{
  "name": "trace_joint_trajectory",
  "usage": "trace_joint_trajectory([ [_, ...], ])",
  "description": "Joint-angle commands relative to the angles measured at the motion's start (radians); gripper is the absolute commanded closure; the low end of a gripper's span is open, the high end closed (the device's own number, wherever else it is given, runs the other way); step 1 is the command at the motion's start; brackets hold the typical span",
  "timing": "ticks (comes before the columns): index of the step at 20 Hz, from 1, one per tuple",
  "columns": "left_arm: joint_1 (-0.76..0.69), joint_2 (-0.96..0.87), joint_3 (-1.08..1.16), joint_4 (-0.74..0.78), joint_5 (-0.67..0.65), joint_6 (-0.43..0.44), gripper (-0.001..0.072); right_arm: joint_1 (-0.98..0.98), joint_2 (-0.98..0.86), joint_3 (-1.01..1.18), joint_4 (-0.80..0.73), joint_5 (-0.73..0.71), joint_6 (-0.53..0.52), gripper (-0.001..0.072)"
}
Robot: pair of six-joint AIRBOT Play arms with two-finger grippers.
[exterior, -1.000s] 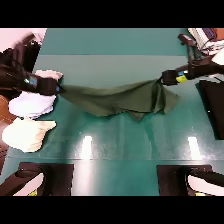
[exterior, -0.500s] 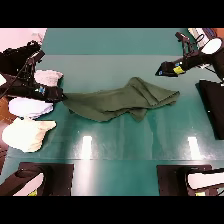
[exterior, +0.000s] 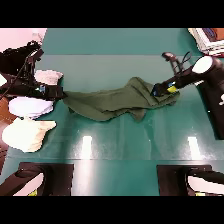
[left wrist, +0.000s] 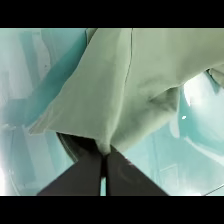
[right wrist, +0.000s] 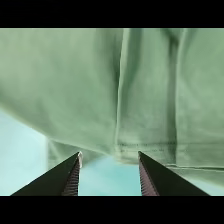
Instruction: Fold the shirts.
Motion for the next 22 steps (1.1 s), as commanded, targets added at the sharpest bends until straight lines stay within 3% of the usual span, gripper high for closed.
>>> trace_joint_trajectory([
  [1, 0.000, 0.000, 0.000, -0.001, 0.009, 0.000, 0.0685, 0.079, -0.022, -0.049, -0.167, -0.043, 0.036, 0.0304],
  [8, 0.000, 0.000, 0.000, -0.001, 0.011, 0.000, 0.0685, 0.087, -0.102, -0.049, -0.211, -0.049, 0.074, 0.0306],
  [9, 0.000, 0.000, 0.000, -0.001, 0.011, 0.000, 0.0685, 0.087, -0.108, -0.049, -0.211, -0.049, 0.074, 0.0355],
  [10, 0.000, 0.000, 0.000, -0.001, 0.010, 0.000, 0.0685, 0.087, -0.108, -0.049, -0.211, -0.050, 0.074, 0.0518],
  [12, 0.000, 0.000, 0.000, -0.001, 0.011, 0.000, 0.0685, 0.087, -0.097, -0.047, -0.212, -0.069, 0.074, 0.0680],
  [17, 0.000, 0.006, 0.076, 0.050, -0.014, -0.001, 0.0686, 0.070, 0.031, -0.026, -0.212, -0.102, 0.074, 0.0693],
  [22, 0.000, 0.006, 0.533, 0.131, -0.141, -0.008, 0.0686, -0.037, 0.247, 0.233, -0.209, -0.047, 0.074, 0.0693],
])
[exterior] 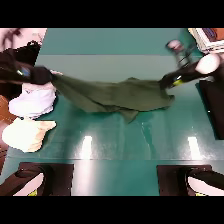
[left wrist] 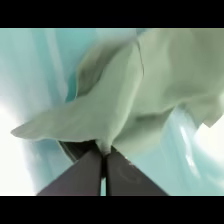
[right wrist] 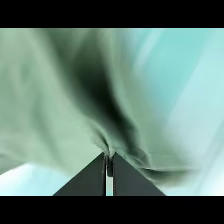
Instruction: Fold the shirts.
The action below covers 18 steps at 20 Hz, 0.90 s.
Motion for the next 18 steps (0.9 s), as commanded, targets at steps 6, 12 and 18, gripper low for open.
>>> trace_joint_trajectory([
  [6, 0.000, 0.002, 0.805, 0.040, -0.045, -0.048, 0.0685, -0.194, 0.341, 0.406, 0.001, 0.020, 0.001, 0.0693],
  [12, 0.000, 0.126, 0.838, 0.012, 0.262, -0.057, 0.0687, -0.331, 0.434, 0.608, 0.001, 0.070, 0.001, 0.0693],
  [18, 0.000, 0.104, 0.611, 0.017, 0.207, -0.057, 0.0687, -0.414, 0.254, 0.670, 0.011, 0.233, 0.001, 0.0694],
])
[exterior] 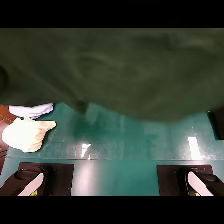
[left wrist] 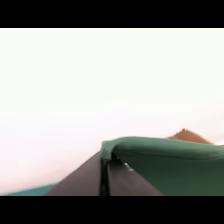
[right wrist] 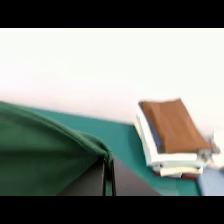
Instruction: Fold the shirts.
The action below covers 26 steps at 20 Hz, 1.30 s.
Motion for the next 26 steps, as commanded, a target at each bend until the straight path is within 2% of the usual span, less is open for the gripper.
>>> trace_joint_trajectory([
  [1, 0.000, -0.029, -0.173, 0.006, -0.015, -0.001, 0.0687, -0.023, -0.106, -0.051, -0.001, 0.070, 0.000, 0.0694],
  [7, 0.000, -0.418, -0.277, 0.006, -0.192, 0.060, 0.0686, 0.037, -0.426, -0.285, -0.002, 0.080, -0.001, 0.0694],
  [12, 0.000, -0.779, -0.276, 0.006, -0.069, 0.060, 0.0685, 0.054, -0.704, -0.267, -0.001, -0.014, 0.000, 0.0693],
  [15, 0.000, -0.880, -0.276, 0.006, -0.024, 0.060, 0.0685, 0.062, -0.805, -0.187, -0.001, -0.041, 0.000, 0.0692],
  [16, 0.000, -0.891, -0.276, 0.011, -0.023, 0.060, 0.0684, 0.063, -0.828, -0.157, 0.000, -0.042, 0.000, 0.0650],
  [17, 0.000, -0.893, -0.276, 0.023, -0.026, 0.060, 0.0630, 0.063, -0.846, -0.129, 0.001, -0.035, 0.001, 0.0402],
  [18, 0.000, -0.890, -0.276, 0.042, -0.031, 0.060, 0.0319, 0.063, -0.863, -0.096, 0.001, -0.011, 0.005, 0.0211],
  [19, 0.000, -0.888, -0.270, 0.066, -0.057, 0.060, 0.0083, 0.060, -0.871, -0.071, 0.000, 0.022, 0.007, 0.0209],
  [22, 0.021, -0.887, -0.219, 0.143, -0.296, 0.058, 0.0063, 0.035, -0.853, -0.057, 0.056, 0.132, 0.006, 0.0210],
  [24, 0.053, -0.879, -0.218, 0.143, -0.440, 0.057, 0.0063, -0.003, -0.800, -0.139, 0.180, 0.138, 0.003, 0.0210],
  [26, 0.080, -0.860, -0.238, 0.141, -0.511, 0.044, 0.0064, -0.043, -0.722, -0.275, 0.274, 0.118, -0.010, 0.0210],
])
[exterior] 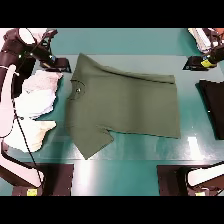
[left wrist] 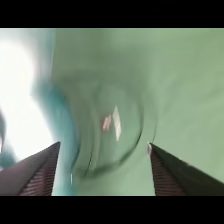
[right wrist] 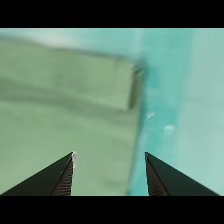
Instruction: Fold the shirts.
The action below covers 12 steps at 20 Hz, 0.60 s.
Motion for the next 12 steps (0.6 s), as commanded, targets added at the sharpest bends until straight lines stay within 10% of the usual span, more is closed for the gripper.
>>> trace_joint_trajectory([
  [1, 0.039, 0.039, -0.034, 0.019, -0.172, -0.022, 0.0064, -0.057, 0.109, -0.181, 0.153, 0.018, -0.023, 0.0210],
  [12, 0.037, 0.632, -0.983, 0.002, 0.024, -0.061, 0.0062, -0.098, 0.601, -0.791, 0.151, -0.109, -0.050, 0.0210],
])
